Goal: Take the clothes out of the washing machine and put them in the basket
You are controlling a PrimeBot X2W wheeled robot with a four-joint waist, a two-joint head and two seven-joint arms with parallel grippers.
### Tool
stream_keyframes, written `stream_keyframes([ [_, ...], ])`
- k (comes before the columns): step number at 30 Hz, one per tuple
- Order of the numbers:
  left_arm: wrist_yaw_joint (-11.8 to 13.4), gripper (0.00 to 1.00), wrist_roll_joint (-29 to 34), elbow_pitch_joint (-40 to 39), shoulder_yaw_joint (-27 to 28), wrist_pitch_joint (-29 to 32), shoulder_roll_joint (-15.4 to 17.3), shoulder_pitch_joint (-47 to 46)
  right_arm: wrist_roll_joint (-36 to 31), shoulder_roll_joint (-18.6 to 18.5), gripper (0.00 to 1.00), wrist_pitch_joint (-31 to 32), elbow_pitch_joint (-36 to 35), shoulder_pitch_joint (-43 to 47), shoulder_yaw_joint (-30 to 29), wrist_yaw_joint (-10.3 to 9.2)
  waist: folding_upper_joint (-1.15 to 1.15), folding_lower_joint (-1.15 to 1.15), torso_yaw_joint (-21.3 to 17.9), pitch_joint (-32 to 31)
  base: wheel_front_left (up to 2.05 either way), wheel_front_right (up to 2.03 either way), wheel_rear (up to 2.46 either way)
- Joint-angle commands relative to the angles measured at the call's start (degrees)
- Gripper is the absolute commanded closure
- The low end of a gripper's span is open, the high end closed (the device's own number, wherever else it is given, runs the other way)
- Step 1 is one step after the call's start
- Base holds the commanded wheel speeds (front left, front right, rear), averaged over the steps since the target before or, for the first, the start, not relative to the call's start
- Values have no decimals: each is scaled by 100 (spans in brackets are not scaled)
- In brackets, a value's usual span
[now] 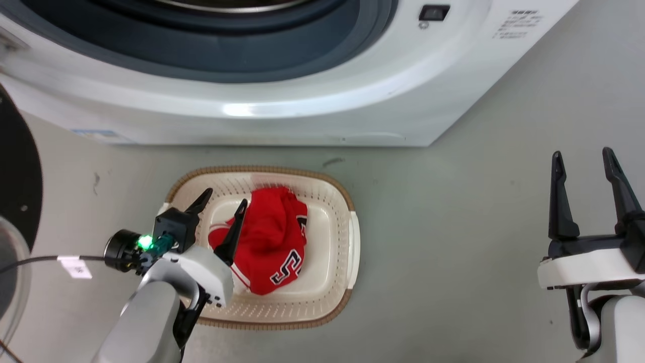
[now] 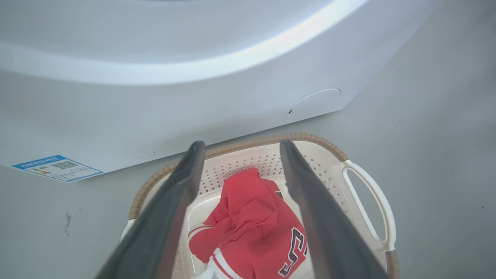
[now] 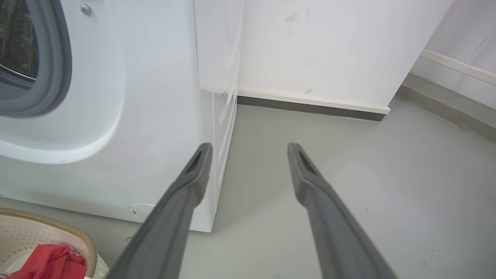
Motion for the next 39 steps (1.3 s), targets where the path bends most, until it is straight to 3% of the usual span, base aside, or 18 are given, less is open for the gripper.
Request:
stream_keyframes([
  [1,-4,0,51,-121,76,-15,3,127,17,-4,0,-13,22,81,-4,-4,0,1,33,-368,0,0,0],
  [10,26,0,541,-1201,737,-15,-39,935,147,-4,0,-13,201,306,61,-4,0,1,-73,-1106,0,0,0],
  [17,7,0,655,-1523,994,-15,53,1195,302,-3,0,-13,293,428,195,-4,0,1,-314,-1412,0,0,0],
  [26,-2,0,222,-1477,969,93,730,446,592,0,0,-13,199,284,386,-4,0,1,-990,-976,0,0,0],
  [32,-3,0,-396,-1553,708,1038,1429,-712,855,0,0,-13,80,123,544,-4,0,1,-1475,-333,0,0,0],
  [39,-4,0,-822,-1360,505,2747,2105,-2384,1231,0,0,-13,-39,-106,695,-4,0,1,-1933,507,0,0,0],
])
